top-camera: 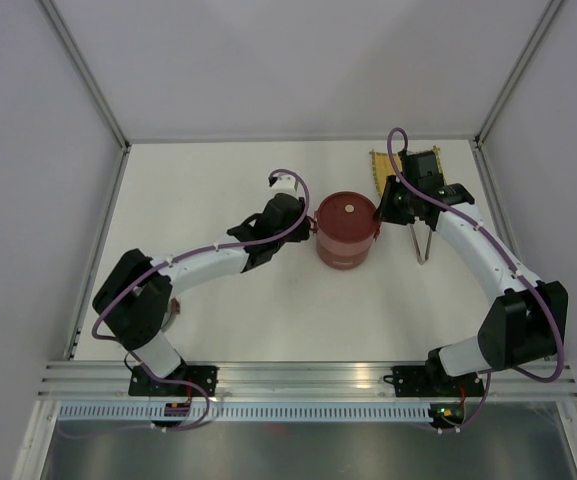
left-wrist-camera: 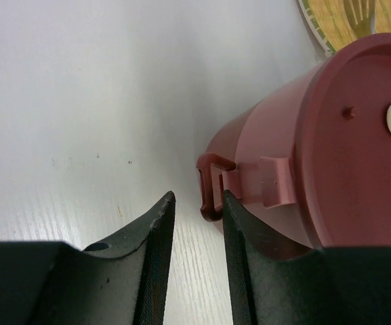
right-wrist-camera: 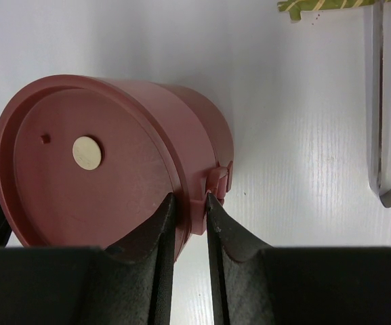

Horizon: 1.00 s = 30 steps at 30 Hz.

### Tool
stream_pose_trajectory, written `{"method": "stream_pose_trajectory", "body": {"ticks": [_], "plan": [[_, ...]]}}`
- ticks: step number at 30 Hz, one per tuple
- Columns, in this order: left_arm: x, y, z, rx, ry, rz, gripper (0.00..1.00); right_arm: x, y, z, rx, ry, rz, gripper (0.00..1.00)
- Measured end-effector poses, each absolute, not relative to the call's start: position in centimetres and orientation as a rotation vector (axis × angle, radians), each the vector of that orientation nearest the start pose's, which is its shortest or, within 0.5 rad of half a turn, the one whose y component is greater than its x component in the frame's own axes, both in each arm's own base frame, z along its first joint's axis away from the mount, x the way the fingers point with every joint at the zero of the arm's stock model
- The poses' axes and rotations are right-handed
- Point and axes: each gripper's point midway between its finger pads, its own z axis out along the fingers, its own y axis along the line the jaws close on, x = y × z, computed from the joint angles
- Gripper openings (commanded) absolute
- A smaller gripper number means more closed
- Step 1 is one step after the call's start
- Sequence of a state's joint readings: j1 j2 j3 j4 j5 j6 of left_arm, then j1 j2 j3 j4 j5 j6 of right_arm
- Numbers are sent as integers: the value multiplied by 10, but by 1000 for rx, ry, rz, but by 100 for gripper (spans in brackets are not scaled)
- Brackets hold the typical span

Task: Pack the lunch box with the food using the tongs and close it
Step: Close the fastener on the packing box.

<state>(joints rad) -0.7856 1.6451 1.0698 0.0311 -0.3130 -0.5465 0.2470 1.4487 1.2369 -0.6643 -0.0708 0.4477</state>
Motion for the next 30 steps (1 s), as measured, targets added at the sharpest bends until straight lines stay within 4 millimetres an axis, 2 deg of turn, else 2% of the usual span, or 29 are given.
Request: {"method": "stream_pose_trajectory", "body": {"ticks": [12, 14, 19, 22, 30], "plan": [[356, -306, 120, -88, 2188, -557, 34, 351, 120, 168, 212, 2474, 387, 26], [356, -306, 111, -105, 2214, -564, 33, 351, 120, 168, 211, 2474, 386, 26], [344, -308, 75, -109, 2337, -555, 30, 351, 120, 168, 206, 2474, 385, 26], [339, -310, 63, -104, 2385, -556, 30, 351, 119, 169, 204, 2474, 384, 26], [344, -314, 69, -117, 2388, -606, 30, 351, 120, 169, 201, 2474, 385, 26]]}}
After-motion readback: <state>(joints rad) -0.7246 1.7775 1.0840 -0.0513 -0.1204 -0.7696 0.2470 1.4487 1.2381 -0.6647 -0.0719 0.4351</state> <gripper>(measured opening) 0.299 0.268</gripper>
